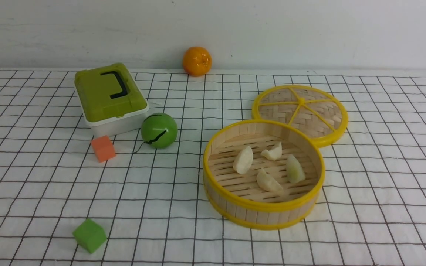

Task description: Put the dumplings into the steamer on the table with the white tablecloth.

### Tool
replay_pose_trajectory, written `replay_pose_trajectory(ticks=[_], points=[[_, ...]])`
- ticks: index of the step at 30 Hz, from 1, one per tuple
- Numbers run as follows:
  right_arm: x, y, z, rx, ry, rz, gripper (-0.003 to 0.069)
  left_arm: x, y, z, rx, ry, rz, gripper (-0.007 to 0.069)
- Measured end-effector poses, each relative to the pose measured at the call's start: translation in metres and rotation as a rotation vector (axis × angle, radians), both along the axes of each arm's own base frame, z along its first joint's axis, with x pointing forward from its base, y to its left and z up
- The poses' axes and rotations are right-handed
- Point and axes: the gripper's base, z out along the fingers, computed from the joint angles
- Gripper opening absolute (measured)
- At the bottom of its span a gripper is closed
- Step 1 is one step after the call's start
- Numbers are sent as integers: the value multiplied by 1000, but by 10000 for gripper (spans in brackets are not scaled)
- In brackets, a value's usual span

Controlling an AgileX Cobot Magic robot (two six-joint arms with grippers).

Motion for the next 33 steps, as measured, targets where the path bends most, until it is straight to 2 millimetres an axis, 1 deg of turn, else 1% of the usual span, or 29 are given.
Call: replay_pose_trajectory(ticks=[2, 6, 33], points=[[0, 0, 0, 0, 0, 0, 44, 0, 0, -2, 40, 20, -26, -13], [0, 0, 0, 0, 0, 0, 51, 0, 0, -2, 65, 21, -35, -13], [0, 0, 0, 0, 0, 0, 92, 0, 0, -2, 64, 21, -36, -13]])
